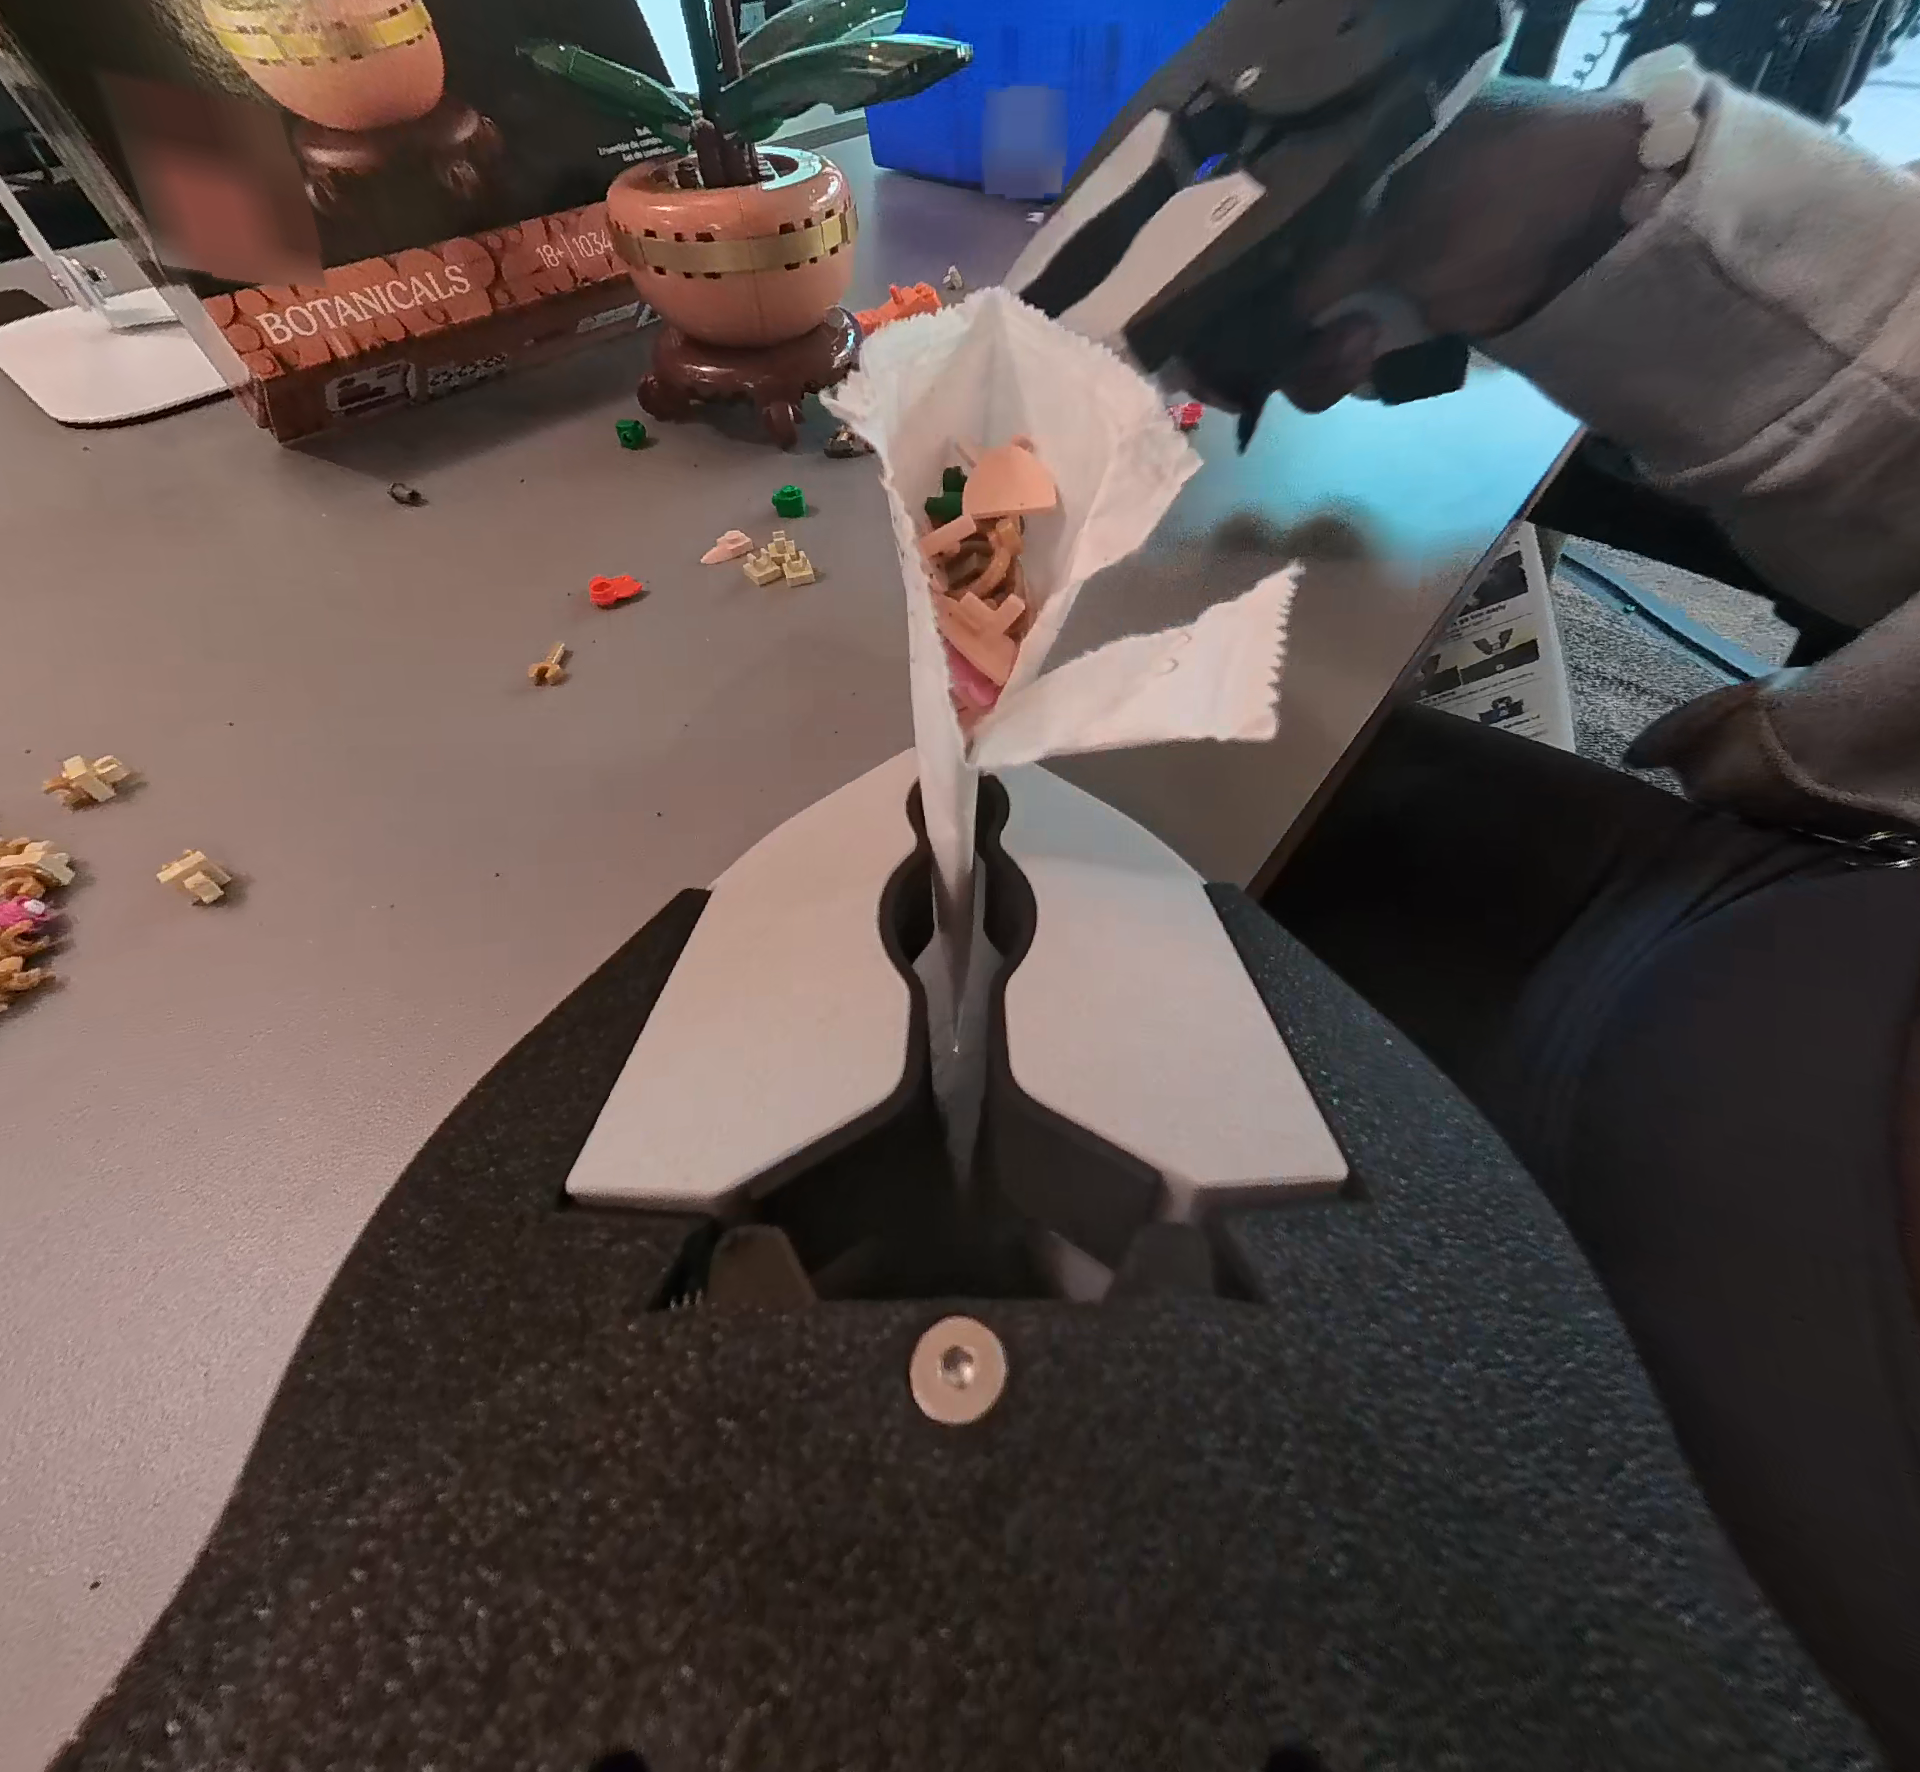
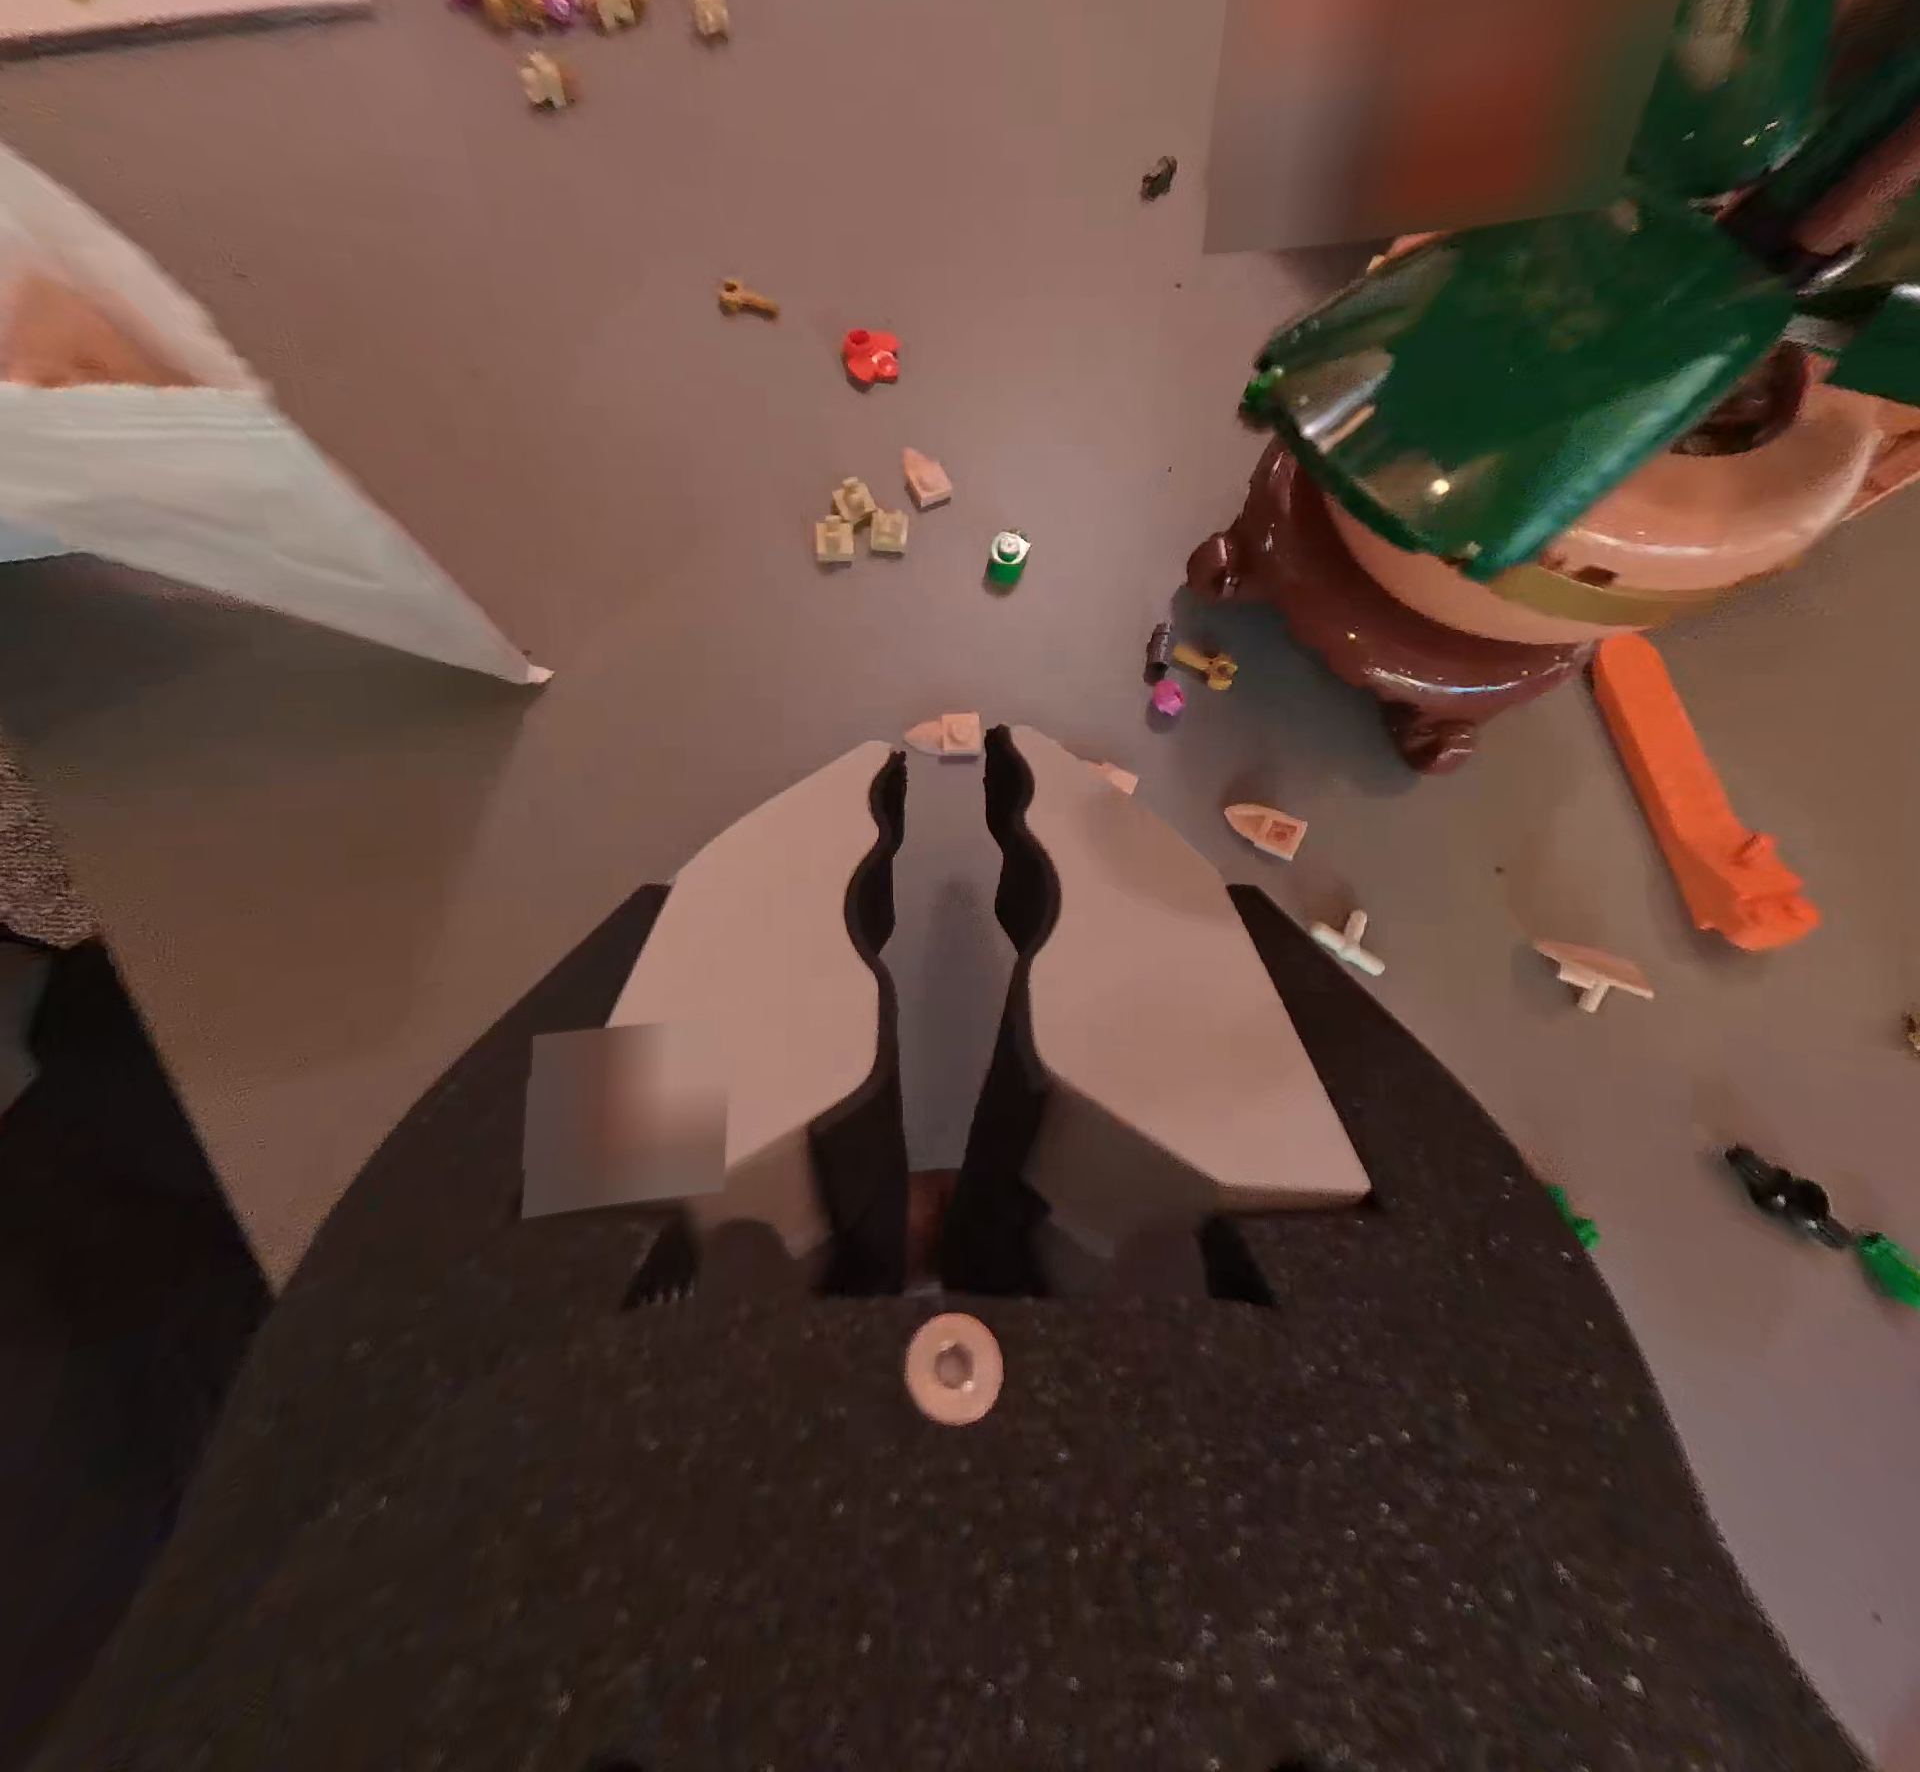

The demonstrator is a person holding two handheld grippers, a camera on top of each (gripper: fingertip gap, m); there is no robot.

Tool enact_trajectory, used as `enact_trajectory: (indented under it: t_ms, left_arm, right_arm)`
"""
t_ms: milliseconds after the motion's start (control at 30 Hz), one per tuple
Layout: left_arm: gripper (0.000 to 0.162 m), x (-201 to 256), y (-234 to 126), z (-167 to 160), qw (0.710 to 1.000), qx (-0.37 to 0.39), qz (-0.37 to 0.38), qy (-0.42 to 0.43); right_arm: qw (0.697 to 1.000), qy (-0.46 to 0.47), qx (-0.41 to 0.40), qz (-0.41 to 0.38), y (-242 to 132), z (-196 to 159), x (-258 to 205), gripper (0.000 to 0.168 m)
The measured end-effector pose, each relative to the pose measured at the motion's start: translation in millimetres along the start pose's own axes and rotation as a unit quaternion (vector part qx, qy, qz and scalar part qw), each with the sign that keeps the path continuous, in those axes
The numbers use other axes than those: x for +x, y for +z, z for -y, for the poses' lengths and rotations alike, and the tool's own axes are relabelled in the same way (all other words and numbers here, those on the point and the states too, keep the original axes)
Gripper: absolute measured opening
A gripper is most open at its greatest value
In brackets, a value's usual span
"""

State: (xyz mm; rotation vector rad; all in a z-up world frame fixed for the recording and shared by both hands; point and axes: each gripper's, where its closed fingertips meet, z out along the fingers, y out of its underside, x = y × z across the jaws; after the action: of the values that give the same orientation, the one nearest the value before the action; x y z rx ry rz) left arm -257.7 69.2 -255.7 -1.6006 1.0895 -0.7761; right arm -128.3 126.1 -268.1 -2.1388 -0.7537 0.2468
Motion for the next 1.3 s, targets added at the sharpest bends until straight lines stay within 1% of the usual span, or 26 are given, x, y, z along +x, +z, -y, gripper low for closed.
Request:
enact_trajectory:
  t_ms: [100,200,233,300,367,433,533,567,667,767,833,900,1033,1133,1200,1267,1300]
  left_arm:
    - [0.004,-1,0,0,1.0,0.0,-0.001,-0.001]
    - [0.004,-1,0,0,1.0,0.001,-0.004,-0.003]
    - [0.004,-1,0,0,1.0,0.001,-0.004,-0.003]
    - [0.004,0,0,0,1.0,0.001,-0.004,-0.003]
    - [0.004,0,0,0,1.0,0.001,-0.005,-0.005]
    - [0.004,0,1,1,1.0,0.002,-0.007,-0.007]
    - [0.004,0,1,0,1.0,0.002,-0.009,-0.006]
    - [0.004,0,1,0,1.0,0.002,-0.008,-0.005]
    - [0.004,0,1,0,1.0,0.0,-0.004,-0.001]
    - [0.004,-1,1,0,1.0,0.001,-0.005,-0.005]
    - [0.004,-1,1,0,1.0,0.001,-0.006,-0.005]
    - [0.004,0,1,0,1.0,0.001,-0.006,-0.003]
    - [0.004,0,1,0,1.0,0.001,-0.006,-0.004]
    - [0.004,-1,1,0,1.0,0.001,-0.005,-0.005]
    - [0.004,-1,1,0,1.0,0.001,-0.005,-0.004]
    - [0.004,0,1,0,1.0,0.001,-0.005,-0.004]
    - [0.004,0,2,0,1.0,0.0,-0.005,-0.003]
  right_arm:
    - [1.0,-0.005,-0.028,0.009,16,-5,1,0.014]
    - [0.999,-0.003,-0.037,0.019,23,-7,3,0.016]
    - [0.999,0.007,-0.043,0.025,23,-8,3,0.016]
    - [0.996,0.041,-0.068,0.047,17,-13,-5,0.009]
    - [0.992,0.044,-0.09,0.071,7,-19,-21,0.012]
    - [0.995,0.009,-0.07,0.067,-1,-17,-23,0.017]
    - [0.997,-0.056,-0.011,0.045,-3,-4,-8,0.018]
    - [0.998,-0.05,-0.009,0.03,1,-3,1,0.016]
    - [0.997,-0.004,-0.028,0.071,11,-7,-6,0.015]
    - [0.998,-0.016,-0.032,0.056,17,-9,-5,0.015]
    - [0.996,0.008,-0.036,0.077,20,-10,-10,0.009]
    - [0.995,0.038,-0.035,0.087,20,-10,-11,0.007]
    - [0.996,0.032,-0.029,0.084,19,-10,-12,0.006]
    - [0.994,0.04,0.019,0.097,6,7,-23,0.006]
    - [0.989,0.044,0.078,0.12,-16,34,-36,0.006]
    - [0.976,0.03,0.14,0.165,-40,64,-62,0.006]
    - [0.971,0.016,0.155,0.184,-48,75,-76,0.006]
